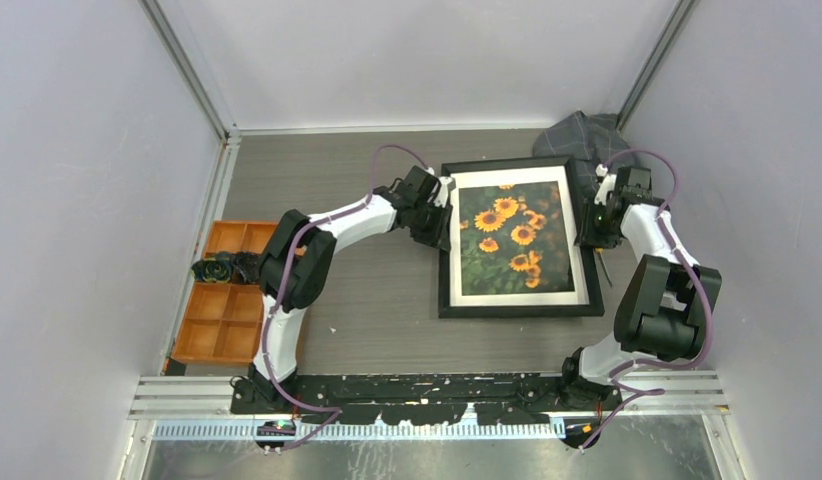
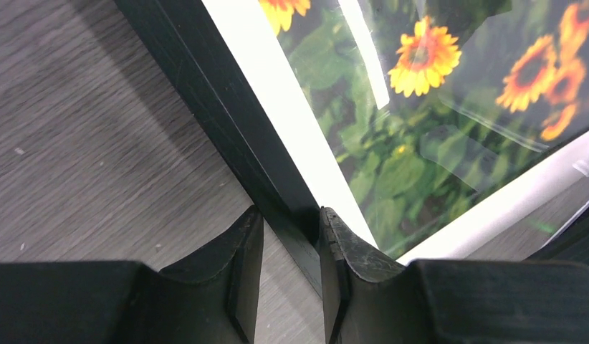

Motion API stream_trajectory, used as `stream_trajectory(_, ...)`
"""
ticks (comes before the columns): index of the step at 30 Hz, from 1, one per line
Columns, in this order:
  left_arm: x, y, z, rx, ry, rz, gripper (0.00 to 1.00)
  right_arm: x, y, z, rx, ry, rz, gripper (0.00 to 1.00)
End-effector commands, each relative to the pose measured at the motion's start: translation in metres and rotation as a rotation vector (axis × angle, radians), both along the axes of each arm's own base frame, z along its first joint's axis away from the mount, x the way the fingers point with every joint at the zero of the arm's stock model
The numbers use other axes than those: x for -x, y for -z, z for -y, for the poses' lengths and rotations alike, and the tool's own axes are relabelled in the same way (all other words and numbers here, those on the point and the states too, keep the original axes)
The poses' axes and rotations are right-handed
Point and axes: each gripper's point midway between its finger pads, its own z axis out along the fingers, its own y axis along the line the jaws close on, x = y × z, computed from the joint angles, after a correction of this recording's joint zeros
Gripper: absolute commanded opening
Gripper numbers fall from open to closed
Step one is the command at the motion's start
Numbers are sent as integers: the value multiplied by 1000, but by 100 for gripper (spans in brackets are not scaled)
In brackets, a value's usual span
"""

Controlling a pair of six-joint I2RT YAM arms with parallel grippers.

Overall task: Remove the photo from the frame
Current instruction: Pick up the photo frame item from the photo frame.

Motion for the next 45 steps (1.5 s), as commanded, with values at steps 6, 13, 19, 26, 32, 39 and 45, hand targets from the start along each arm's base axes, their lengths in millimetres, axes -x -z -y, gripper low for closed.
stream_trajectory(6, 8, -39, 4, 75, 65, 77, 8, -33, -48, -12, 24, 20, 162, 10)
stream_trajectory(13, 7, -30, 0, 88, 59, 57, 15, -45, -60, 3, 172, 77, 234, 8)
stream_trajectory(19, 11, -7, 1, 73, 59, 10, 25, -60, -55, -11, 193, 29, 294, 3)
stream_trajectory(26, 8, 9, -4, 37, 41, 0, 48, -55, -38, -15, 204, 19, 272, 2)
stream_trajectory(32, 3, 14, -6, 7, 32, 10, 61, -46, -48, -19, 194, 5, 293, 1)
stream_trajectory(39, 1, 40, -20, -94, 19, 5, 62, -45, -62, -21, 196, -6, 355, 1)
stream_trajectory(45, 7, 63, -24, -134, 27, -34, 45, -43, -65, -27, 167, -18, 340, 1)
